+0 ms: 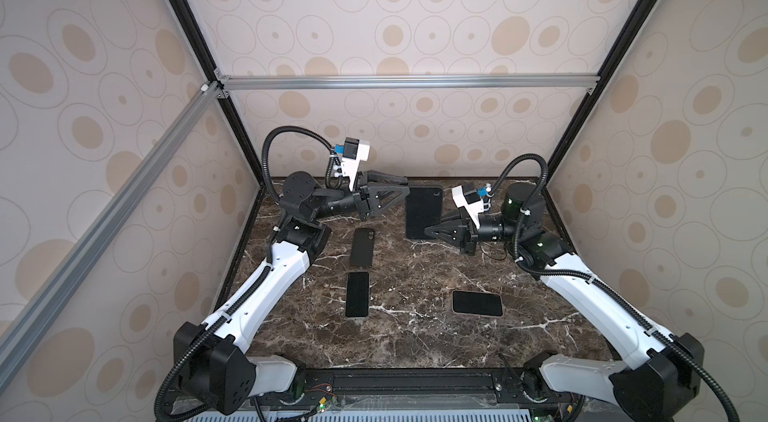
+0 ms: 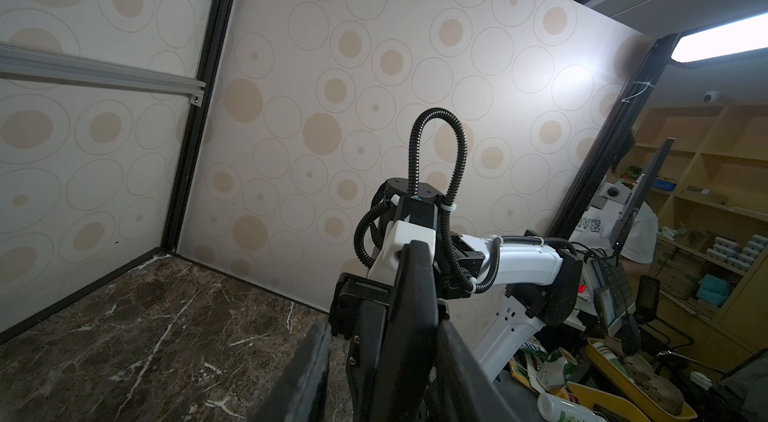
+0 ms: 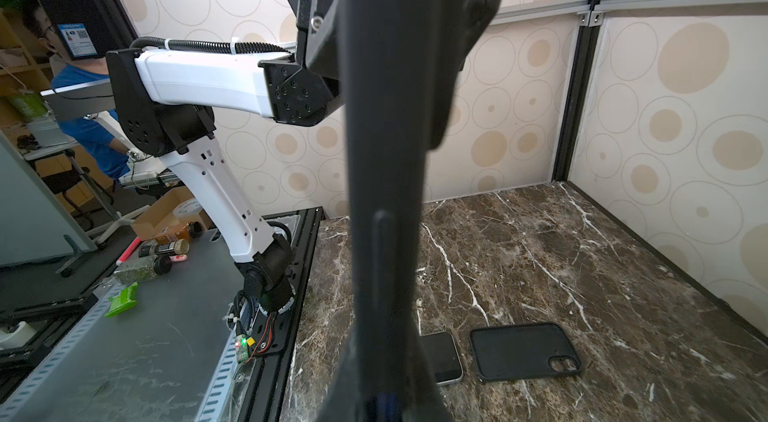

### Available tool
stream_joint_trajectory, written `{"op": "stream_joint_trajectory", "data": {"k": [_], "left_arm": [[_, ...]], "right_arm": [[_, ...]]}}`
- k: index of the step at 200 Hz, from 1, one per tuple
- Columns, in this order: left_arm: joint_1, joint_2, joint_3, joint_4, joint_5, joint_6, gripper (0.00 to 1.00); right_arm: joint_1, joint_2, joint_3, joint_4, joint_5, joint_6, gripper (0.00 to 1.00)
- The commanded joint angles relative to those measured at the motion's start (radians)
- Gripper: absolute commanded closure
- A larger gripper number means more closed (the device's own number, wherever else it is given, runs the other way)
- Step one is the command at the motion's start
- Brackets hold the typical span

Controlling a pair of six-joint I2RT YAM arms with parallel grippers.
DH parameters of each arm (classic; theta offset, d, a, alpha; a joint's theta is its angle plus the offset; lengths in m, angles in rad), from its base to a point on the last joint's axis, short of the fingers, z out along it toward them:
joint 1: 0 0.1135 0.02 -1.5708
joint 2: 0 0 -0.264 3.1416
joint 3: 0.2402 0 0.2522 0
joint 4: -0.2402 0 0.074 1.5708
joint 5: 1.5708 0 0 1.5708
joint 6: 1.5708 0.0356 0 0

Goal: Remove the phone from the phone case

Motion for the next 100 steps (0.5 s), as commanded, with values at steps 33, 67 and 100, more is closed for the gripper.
{"op": "stream_joint_trajectory", "data": {"k": [33,67,100], "left_arm": [[0.006,0.009,0.047,0.035,0.002,-0.027,0.61],[0.013,0.02,0.043,0.051,-0.012,-0.044,0.63],[0.043,0.023,0.023,0.122,-0.026,-0.1,0.64]], "right_arm": [[-0.001,-0.02,0.024,0.052,-0.087,-0.107,1.0],[0.004,-0.039,0.005,0.048,-0.12,-0.163,1.0],[0.011,-0.056,0.005,-0.018,-0.136,-0.241,1.0]]}}
